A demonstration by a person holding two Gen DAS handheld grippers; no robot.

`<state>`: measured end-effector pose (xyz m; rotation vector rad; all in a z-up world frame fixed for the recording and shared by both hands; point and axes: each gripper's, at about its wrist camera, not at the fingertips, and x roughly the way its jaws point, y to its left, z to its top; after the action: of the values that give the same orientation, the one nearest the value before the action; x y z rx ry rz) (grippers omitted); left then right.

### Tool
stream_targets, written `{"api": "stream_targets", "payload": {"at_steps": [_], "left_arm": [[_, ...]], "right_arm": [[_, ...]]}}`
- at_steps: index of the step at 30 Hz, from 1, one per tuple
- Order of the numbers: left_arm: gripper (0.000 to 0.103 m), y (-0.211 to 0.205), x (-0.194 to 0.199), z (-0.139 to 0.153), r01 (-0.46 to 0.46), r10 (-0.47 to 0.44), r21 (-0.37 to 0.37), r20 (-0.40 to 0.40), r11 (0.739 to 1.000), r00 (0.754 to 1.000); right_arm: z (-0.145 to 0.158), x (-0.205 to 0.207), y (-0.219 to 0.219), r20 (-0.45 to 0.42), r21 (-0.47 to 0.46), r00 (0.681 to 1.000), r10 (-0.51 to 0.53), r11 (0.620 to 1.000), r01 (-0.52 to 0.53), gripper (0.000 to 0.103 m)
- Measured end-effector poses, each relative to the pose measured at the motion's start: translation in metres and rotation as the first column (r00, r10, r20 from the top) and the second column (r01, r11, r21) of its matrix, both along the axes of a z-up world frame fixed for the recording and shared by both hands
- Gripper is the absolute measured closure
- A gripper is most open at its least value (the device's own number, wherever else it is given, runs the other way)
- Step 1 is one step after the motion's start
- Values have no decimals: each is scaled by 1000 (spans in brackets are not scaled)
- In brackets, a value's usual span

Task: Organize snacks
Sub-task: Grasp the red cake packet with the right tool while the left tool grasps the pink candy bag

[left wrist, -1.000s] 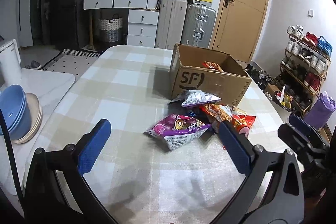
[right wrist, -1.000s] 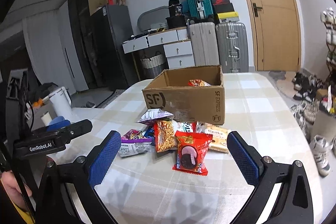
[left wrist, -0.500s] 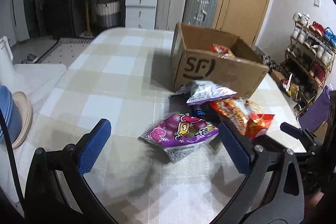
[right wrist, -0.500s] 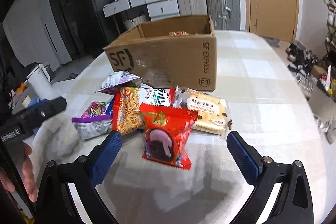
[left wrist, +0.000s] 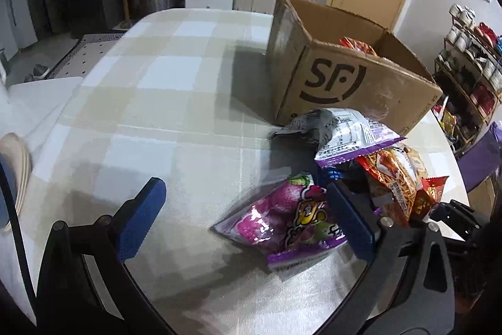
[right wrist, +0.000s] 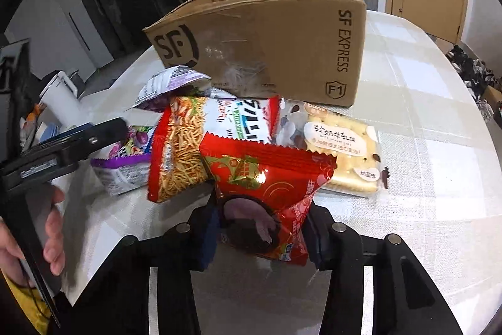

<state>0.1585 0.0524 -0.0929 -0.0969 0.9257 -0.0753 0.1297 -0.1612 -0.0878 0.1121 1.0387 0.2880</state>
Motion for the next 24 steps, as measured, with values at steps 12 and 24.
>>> {"api": "stream_targets", "payload": {"at_steps": [12, 24], "left_arm": [[1, -27, 5, -21, 15, -15, -2, -79, 1000, 997], [77, -26, -11, -13, 75, -83, -125, -57, 989, 995]], "right_arm": [[16, -15, -6, 30, 32, 1000, 6, 999, -7, 59], [20, -14, -17, 31, 70, 999, -13, 997, 11, 59]]}}
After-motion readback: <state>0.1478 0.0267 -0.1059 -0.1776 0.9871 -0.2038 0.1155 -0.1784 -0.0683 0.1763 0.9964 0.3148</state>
